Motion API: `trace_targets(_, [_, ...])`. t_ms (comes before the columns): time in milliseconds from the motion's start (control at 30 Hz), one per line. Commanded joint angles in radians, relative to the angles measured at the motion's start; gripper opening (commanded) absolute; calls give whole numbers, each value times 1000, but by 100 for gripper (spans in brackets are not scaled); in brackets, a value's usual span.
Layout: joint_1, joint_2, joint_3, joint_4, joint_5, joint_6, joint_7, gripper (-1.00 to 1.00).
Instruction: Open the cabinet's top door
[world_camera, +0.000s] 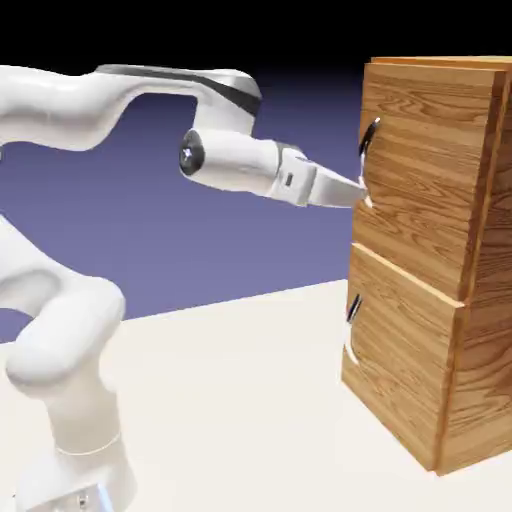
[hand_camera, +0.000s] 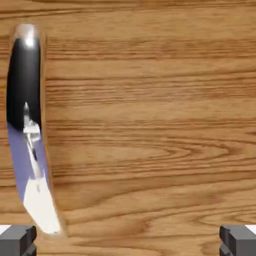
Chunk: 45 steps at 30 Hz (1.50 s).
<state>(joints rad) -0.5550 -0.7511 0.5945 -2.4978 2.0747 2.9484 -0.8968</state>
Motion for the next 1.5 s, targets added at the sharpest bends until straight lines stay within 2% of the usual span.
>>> trace_targets(0, [-12,-4,12,7,44,-2,-34,0])
trace_targets(567, [-214,-68,224,118,782,-33,-617,0])
trace_targets(767, [-387,38,348,246,823,-63,-664,0])
trace_targets(800, [-387,38,348,246,823,-63,-664,-100])
trace_targets(1300, [121,176,-103,151,837,-88,-978,-100])
trace_targets(1467, [291,143,-262,81,673,-115,-894,-100])
